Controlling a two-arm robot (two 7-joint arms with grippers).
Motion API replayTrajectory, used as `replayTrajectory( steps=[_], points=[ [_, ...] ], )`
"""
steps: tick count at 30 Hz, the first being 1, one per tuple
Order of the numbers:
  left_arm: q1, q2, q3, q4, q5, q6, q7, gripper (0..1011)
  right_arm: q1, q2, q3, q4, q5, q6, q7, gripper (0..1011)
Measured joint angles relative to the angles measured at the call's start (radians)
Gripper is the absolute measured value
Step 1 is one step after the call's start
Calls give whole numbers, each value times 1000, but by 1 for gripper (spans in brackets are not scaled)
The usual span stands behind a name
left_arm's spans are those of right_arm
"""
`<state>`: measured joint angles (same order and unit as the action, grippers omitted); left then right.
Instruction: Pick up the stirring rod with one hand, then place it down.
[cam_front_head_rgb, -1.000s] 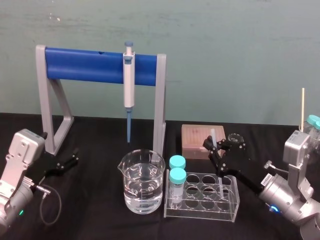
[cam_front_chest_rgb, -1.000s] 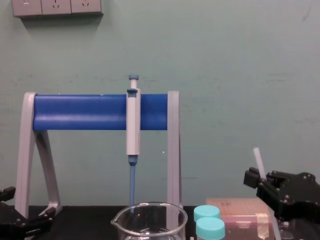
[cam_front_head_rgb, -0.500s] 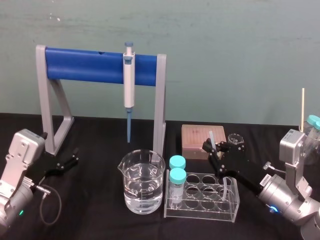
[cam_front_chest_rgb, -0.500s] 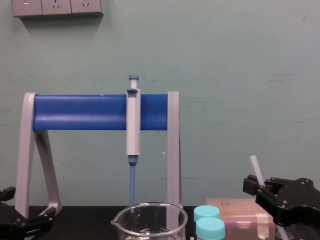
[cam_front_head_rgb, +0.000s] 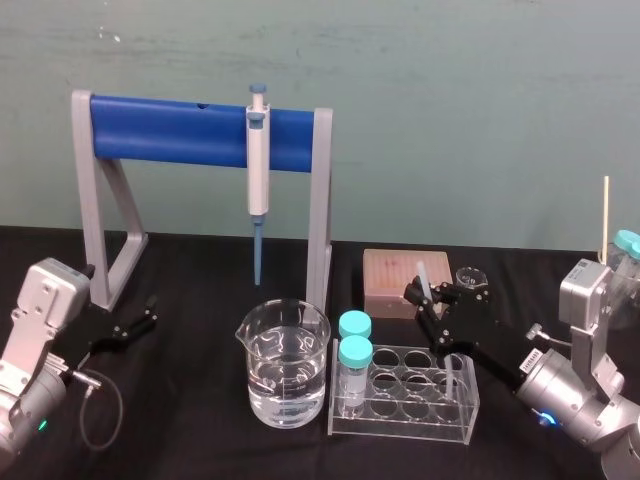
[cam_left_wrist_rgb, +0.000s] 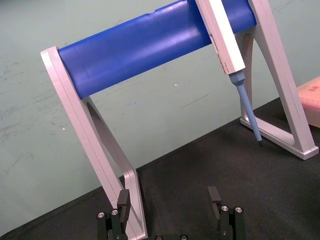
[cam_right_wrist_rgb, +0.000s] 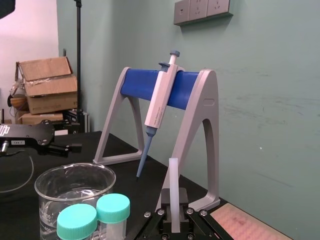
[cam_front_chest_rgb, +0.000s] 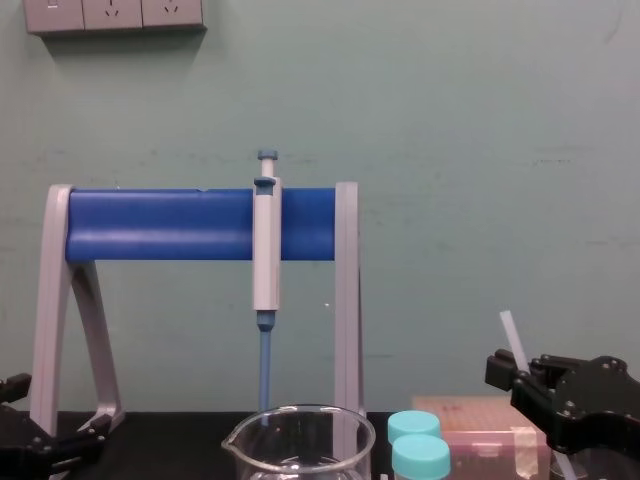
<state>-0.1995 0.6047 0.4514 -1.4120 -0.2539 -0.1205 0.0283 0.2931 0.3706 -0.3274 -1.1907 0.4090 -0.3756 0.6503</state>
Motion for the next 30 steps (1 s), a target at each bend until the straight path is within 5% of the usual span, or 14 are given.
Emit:
replayTrajectory(
  steps=[30],
  points=[
    [0,0,0,0,0,0,0,1000,0,0,1,1,1,-2,2,978]
  ],
)
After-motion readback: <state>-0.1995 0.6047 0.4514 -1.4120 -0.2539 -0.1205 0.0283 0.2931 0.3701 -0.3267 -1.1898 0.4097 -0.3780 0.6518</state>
